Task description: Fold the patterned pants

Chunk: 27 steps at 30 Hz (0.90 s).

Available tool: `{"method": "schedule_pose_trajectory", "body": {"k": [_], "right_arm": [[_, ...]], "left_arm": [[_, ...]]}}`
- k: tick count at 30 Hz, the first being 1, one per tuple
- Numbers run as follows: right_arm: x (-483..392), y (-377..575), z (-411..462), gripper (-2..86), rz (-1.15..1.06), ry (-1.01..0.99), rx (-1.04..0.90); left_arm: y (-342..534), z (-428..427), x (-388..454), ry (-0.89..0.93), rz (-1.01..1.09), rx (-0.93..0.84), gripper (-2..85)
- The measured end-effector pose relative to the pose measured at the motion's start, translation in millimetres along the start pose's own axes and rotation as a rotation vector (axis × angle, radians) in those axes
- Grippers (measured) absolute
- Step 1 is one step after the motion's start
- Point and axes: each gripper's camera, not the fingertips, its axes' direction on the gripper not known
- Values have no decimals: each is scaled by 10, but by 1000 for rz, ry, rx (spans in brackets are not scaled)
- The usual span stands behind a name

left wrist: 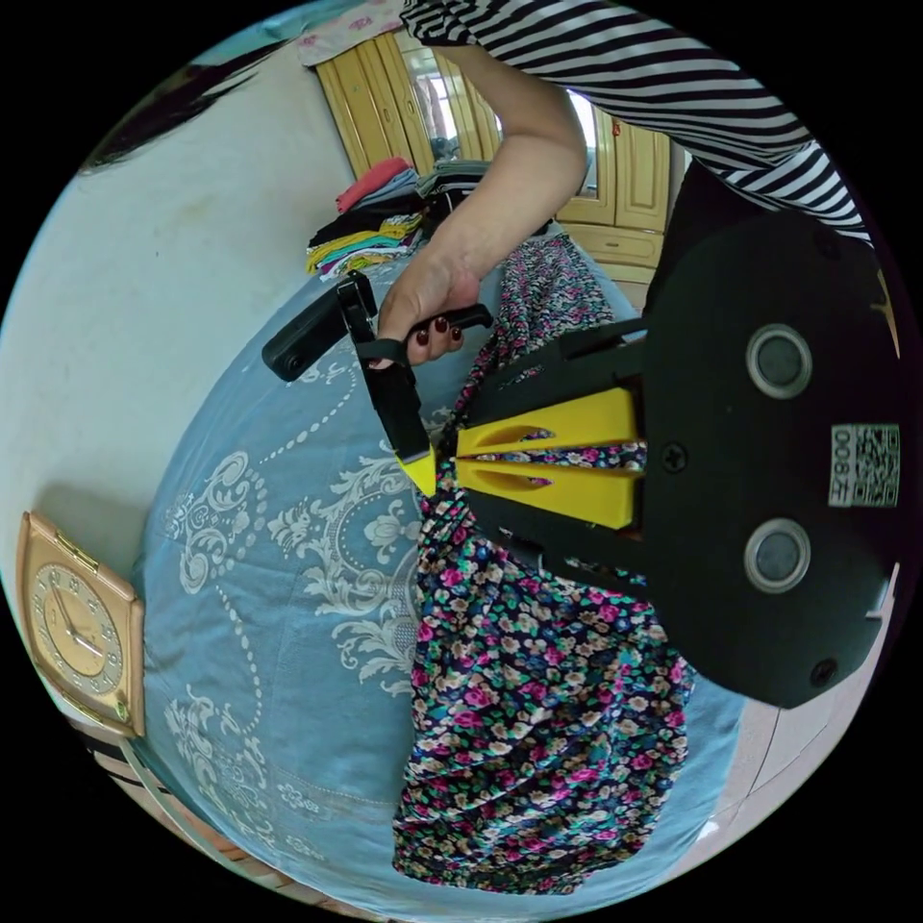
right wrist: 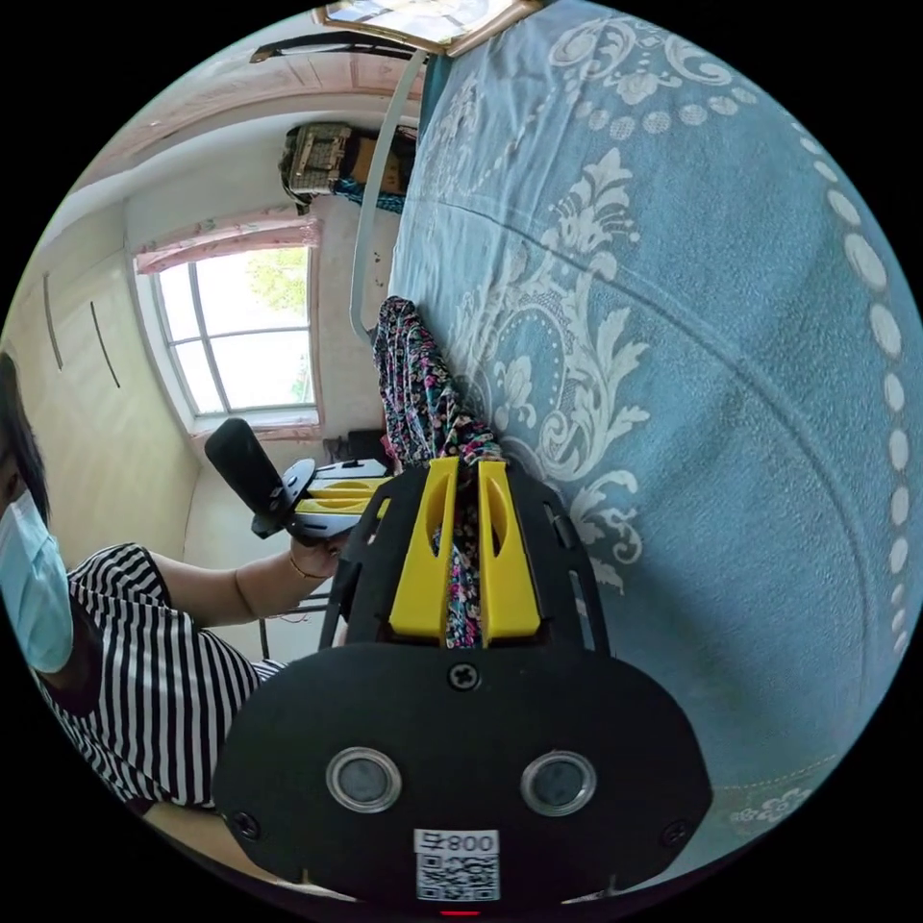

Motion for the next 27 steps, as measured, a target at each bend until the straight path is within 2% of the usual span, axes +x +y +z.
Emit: {"method": "schedule_pose_trajectory", "body": {"k": [6, 8, 10, 15, 21, 24, 27], "right_arm": [[33, -64, -260, 7, 3, -78, 45], [126, -102, -357, 4, 28, -156, 55], [194, -147, -386, 3, 51, -152, 33], [266, -220, -450, 1, 88, -83, 31], [-374, 95, -470, 1, -94, 80, 105], [-687, 321, -87, 1, -167, 162, 7], [-722, 392, 242, 0, -154, 345, -79]], "left_arm": [[59, -116, 13, 20, 29, 66, 3], [77, -99, -12, 14, 26, 58, 3], [75, -31, -57, -3, 6, 38, 2], [-67, 330, -162, -98, -16, -59, 2], [-63, 353, -124, -107, -12, -44, 2], [8, 239, -90, -85, -19, -5, 2], [201, 70, -91, -128, -70, -2, 2]]}}
